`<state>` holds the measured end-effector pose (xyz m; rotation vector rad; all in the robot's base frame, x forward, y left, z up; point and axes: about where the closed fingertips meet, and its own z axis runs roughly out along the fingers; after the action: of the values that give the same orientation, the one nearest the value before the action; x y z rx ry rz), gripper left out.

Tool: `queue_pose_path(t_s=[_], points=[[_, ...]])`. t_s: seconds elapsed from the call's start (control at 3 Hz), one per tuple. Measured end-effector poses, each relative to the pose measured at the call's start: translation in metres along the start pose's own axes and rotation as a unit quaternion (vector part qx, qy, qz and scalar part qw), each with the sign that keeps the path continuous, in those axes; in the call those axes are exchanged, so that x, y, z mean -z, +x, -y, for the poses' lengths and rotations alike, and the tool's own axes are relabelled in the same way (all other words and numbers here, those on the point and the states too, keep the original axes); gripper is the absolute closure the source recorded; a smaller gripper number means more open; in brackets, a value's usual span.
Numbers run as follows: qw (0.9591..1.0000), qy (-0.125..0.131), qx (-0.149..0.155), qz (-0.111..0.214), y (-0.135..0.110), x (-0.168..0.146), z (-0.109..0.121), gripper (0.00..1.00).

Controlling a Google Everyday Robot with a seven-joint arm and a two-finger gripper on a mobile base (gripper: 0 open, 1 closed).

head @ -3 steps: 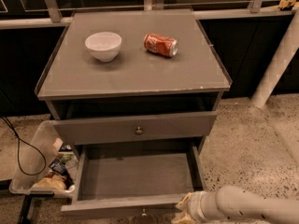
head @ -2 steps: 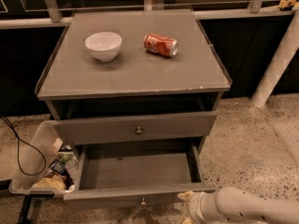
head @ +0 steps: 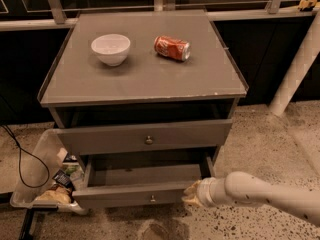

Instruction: Close middle drawer

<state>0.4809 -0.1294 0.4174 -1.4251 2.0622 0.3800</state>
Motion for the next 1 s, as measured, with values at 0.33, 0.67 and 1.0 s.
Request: queue_pose_path(t_s=[0.33, 0.67, 1.0], points=[[0.9987, 0.05, -0.006, -0.005, -0.013, 0.009, 0.075, 0.84], [0.9947, 0.098, -0.023, -0.021, -0.009, 0.009, 0.151, 0.82], [0.9948, 0.098, -0.023, -0.021, -0.009, 0.008, 0.151, 0.84]])
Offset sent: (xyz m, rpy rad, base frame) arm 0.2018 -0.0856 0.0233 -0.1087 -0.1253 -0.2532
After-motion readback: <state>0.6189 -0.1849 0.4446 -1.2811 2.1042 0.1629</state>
